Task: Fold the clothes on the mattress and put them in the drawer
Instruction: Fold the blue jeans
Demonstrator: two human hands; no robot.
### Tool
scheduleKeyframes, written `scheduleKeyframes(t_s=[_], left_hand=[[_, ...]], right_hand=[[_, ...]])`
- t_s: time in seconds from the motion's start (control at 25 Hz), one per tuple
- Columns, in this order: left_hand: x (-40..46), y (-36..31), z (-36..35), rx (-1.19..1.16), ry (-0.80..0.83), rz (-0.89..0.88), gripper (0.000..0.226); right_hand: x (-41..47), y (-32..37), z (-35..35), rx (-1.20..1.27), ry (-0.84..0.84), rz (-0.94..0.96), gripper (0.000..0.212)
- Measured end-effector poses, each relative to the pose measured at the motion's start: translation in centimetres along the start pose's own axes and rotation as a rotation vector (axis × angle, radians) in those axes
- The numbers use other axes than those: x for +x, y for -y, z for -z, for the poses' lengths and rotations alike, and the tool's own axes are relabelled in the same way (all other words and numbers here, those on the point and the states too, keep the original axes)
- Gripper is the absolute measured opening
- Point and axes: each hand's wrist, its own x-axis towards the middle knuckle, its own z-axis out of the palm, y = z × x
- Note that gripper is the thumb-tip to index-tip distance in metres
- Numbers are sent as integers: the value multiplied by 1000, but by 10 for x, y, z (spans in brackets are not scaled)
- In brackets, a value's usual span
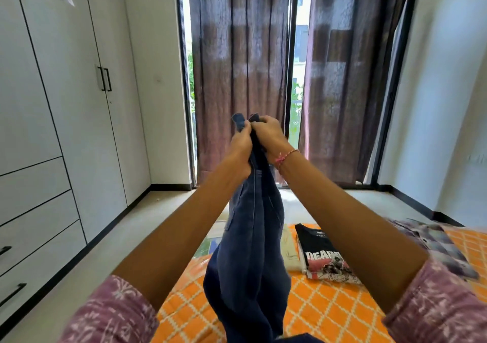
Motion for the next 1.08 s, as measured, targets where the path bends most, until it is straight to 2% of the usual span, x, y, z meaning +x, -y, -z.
scheduleKeyframes(t_s=[0.08,0.16,0.24,0.32,0.36,0.4,0.44,0.48,0.52,0.56,0.6,0.68,0.8,0.88,0.92,1.0,1.04,1.08], left_hand=[[-3,1,0,-88,70,27,37],[-8,3,11,-218,139,-7,53],[-14,2,29,-193,234,-87,64],[-15,3,52,-66,273,-143,53],[-12,7,68,17,195,-181,44],[-8,16,87,158,9,-231,42],[-8,27,107,354,-234,-262,53],[-7,40,127,492,-414,-199,71],[-5,53,142,499,-476,-67,85],[-3,66,153,444,-420,51,90],[0,76,160,378,-292,106,86],[3,79,162,242,-60,147,67],[8,66,153,42,38,184,56],[10,55,142,198,-12,106,52],[9,52,134,328,-109,27,46],[1,56,111,629,-456,-196,33],[-8,62,93,710,-490,-292,29],[-18,71,74,754,-400,-330,33]], right_hand=[[-11,-10,-5,132,41,-3,23],[-14,-17,1,69,102,46,20],[-15,-18,11,-56,135,97,27],[-15,-17,22,-66,116,123,27],[-14,-17,28,-19,107,109,24],[-14,-17,33,54,104,76,20],[-14,-17,39,130,116,42,18],[-14,-17,45,195,142,10,18],[-13,-18,52,242,169,-15,19],[-13,-19,57,276,201,-35,19],[-12,-20,62,291,224,-50,18],[-13,-23,68,302,257,-68,18],[-10,-21,79,351,299,-84,18],[-4,-19,80,336,208,-85,16],[0,-20,78,278,95,-74,15],[9,-24,65,99,-191,-50,16],[11,-25,56,66,-284,-48,18],[12,-25,44,106,-328,-51,19]])
